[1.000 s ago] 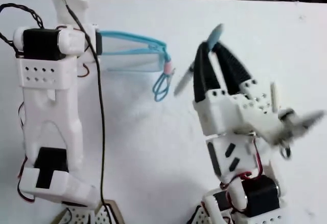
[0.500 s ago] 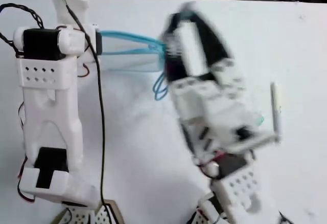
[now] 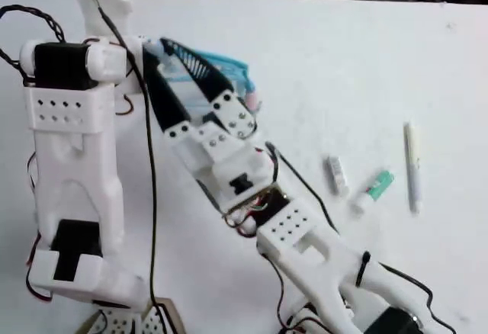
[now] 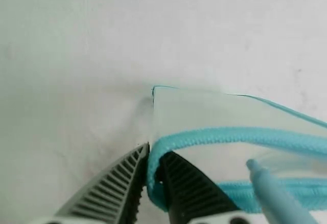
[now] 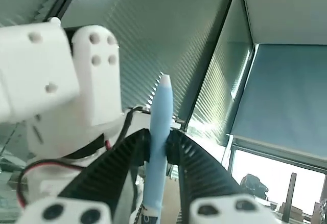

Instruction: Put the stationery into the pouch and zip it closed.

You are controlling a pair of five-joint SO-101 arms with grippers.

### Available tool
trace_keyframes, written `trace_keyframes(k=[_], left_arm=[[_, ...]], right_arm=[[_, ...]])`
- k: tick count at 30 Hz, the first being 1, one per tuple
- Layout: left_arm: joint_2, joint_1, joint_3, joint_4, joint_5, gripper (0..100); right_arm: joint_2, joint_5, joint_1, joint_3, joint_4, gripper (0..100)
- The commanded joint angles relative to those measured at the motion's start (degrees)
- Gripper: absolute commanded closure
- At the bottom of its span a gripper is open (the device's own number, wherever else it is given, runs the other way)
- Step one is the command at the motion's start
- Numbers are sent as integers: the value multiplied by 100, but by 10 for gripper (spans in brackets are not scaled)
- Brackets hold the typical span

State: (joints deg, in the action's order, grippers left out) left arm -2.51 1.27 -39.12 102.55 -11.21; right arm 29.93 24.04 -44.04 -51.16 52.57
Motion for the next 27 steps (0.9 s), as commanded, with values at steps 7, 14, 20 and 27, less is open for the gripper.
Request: trace_keyframes(k=[7, 14, 20, 27], left_arm=[[40, -31, -35, -105, -26, 977], [40, -13, -26, -105, -26, 977], [40, -13, -26, -97, -26, 977], [40, -13, -26, -97, -26, 977]], right_arm=[[-488, 26, 549, 255, 75, 981], [-664, -193, 585, -193, -189, 966], [-576, -466, 620, -229, -224, 800], [-391, -440, 620, -229, -224, 784]])
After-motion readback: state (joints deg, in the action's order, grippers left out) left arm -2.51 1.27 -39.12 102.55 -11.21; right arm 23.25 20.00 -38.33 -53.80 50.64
